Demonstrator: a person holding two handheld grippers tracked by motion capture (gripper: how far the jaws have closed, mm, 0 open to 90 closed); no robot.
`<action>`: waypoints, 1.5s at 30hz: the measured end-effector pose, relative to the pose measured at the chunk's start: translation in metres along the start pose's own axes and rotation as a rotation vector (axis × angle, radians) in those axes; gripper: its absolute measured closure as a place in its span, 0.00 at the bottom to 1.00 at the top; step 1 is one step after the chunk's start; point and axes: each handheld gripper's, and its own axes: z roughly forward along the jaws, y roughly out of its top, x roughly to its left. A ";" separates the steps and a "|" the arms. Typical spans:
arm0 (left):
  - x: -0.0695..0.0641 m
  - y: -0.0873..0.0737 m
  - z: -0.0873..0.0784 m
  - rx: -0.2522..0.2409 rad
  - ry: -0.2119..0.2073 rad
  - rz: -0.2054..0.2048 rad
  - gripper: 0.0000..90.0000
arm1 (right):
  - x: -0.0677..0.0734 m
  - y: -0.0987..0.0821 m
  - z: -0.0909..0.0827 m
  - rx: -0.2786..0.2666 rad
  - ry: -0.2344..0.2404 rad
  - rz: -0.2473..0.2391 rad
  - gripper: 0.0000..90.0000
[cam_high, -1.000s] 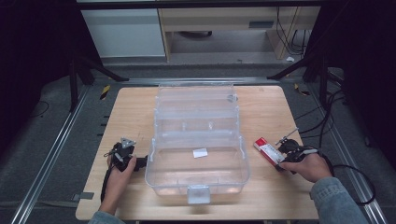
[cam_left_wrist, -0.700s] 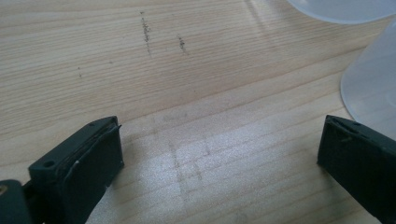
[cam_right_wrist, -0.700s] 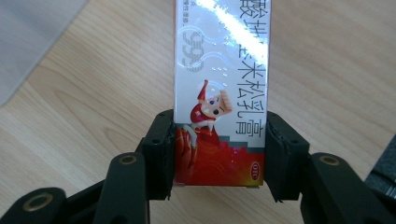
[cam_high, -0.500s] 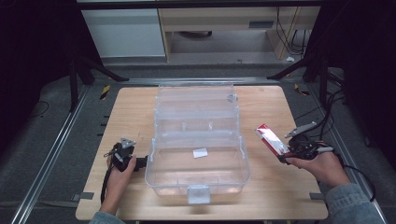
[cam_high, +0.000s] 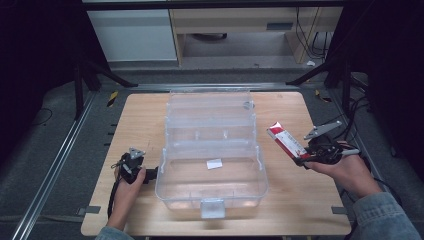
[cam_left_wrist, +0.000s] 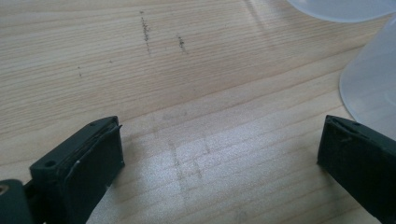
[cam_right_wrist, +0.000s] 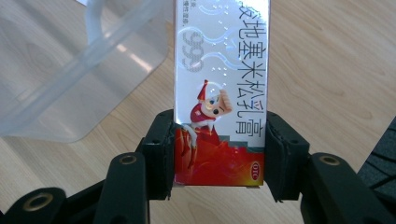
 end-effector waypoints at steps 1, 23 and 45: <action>0.000 0.000 0.000 0.000 0.000 0.000 0.00 | 0.001 0.002 -0.001 -0.004 0.001 -0.008 0.57; 0.000 0.000 0.000 0.000 -0.003 0.000 0.00 | 0.040 0.065 -0.018 -0.082 0.061 -0.166 0.57; 0.000 0.000 0.000 -0.002 -0.006 0.004 0.00 | 0.083 0.113 0.004 -0.077 0.148 -0.307 0.57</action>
